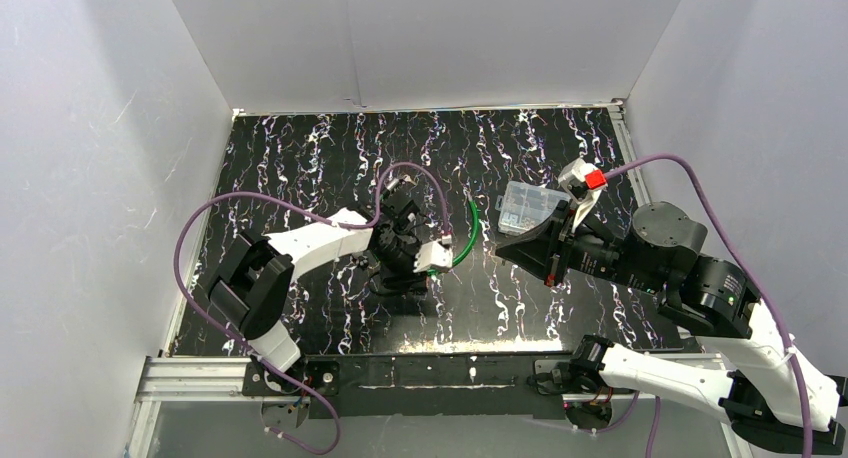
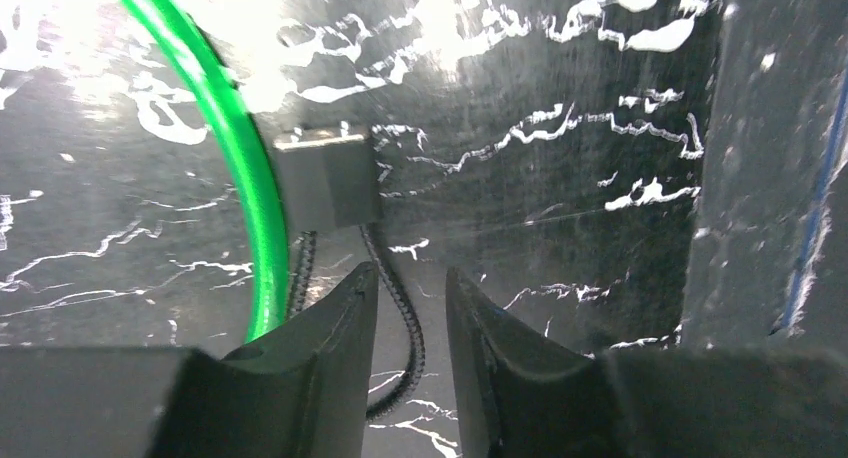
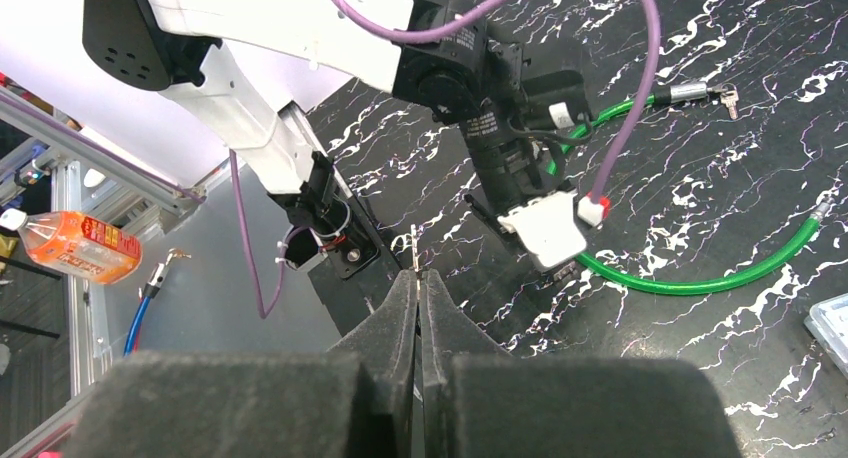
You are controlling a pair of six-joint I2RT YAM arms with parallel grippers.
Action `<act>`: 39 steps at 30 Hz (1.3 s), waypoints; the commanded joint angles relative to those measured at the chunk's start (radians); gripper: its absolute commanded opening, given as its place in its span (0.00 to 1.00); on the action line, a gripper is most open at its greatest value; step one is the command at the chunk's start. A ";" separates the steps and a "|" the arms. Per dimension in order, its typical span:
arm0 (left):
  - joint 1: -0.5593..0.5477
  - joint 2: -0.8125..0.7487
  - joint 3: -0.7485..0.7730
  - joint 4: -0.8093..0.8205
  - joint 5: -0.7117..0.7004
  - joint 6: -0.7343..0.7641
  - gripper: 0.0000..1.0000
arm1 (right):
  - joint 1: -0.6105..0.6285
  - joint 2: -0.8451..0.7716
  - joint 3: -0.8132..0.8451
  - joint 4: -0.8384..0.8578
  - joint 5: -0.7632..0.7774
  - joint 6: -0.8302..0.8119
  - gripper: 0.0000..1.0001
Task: Unlock with the key
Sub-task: Adjust the lock at the center of the board.
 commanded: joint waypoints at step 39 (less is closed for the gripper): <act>-0.193 -0.189 -0.137 -0.035 -0.077 -0.182 0.69 | 0.001 0.006 0.012 0.060 -0.008 -0.006 0.01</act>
